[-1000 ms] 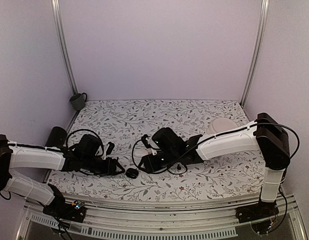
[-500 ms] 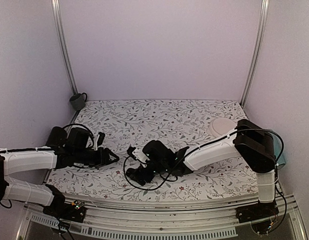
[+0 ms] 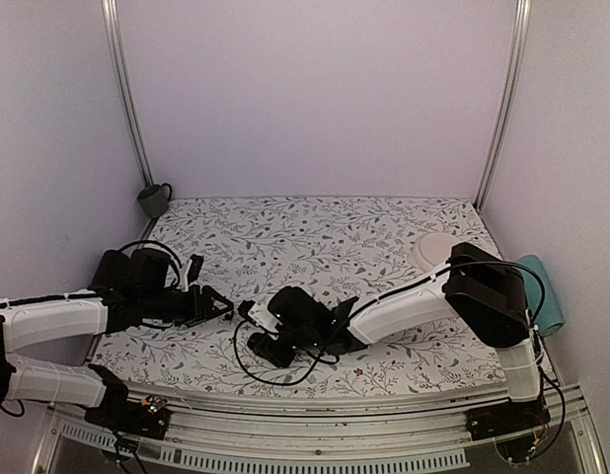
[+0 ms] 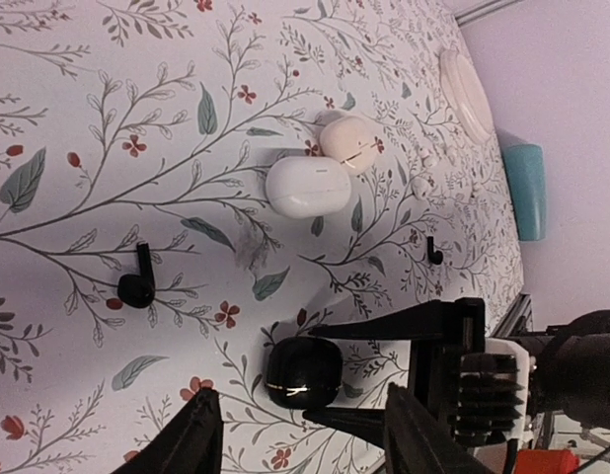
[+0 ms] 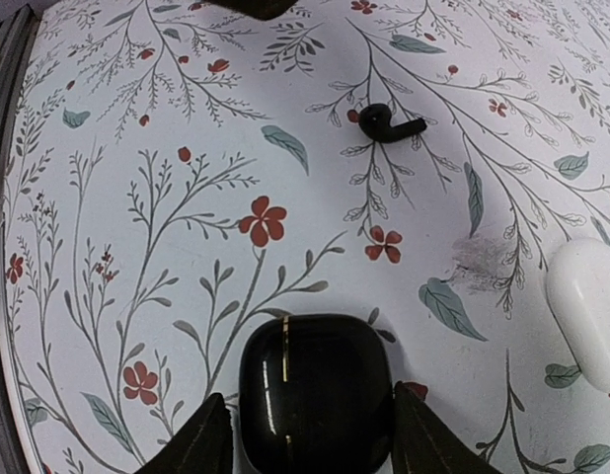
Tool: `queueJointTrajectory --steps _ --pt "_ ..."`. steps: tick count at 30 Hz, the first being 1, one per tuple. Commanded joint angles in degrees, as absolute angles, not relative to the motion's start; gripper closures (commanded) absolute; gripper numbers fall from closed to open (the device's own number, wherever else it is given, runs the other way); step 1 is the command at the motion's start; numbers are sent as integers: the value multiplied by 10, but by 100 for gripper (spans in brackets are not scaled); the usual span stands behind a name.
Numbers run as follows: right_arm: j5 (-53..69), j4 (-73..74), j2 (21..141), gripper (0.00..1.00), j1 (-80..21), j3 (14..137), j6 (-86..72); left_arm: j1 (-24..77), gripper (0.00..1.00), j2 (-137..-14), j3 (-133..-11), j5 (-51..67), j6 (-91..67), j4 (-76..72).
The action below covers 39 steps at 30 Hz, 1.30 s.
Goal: Insert the wireless bluetooth earbuds into the charging case
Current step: Pick up the charging case from the center of the board, then pass from the right arm to the left
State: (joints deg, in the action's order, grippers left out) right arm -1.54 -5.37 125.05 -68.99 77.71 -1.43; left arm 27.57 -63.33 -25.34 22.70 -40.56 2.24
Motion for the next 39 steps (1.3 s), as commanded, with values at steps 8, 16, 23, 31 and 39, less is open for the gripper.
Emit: queueJointTrajectory --steps 8,16,23,31,39 --pt "128 -93 1159 62 -609 705 -108 268 42 -620 -256 287 -387 -89" --pt "393 -134 1069 63 -516 662 -222 296 36 -573 -234 291 -321 -252" --pt "566 -179 993 61 -469 634 -354 391 36 -552 -226 268 -122 -405" --pt "645 -247 934 58 -468 614 -474 482 36 -588 -261 288 65 -399" --pt "686 -280 915 57 -470 603 -557 520 33 -650 -315 269 149 -412"
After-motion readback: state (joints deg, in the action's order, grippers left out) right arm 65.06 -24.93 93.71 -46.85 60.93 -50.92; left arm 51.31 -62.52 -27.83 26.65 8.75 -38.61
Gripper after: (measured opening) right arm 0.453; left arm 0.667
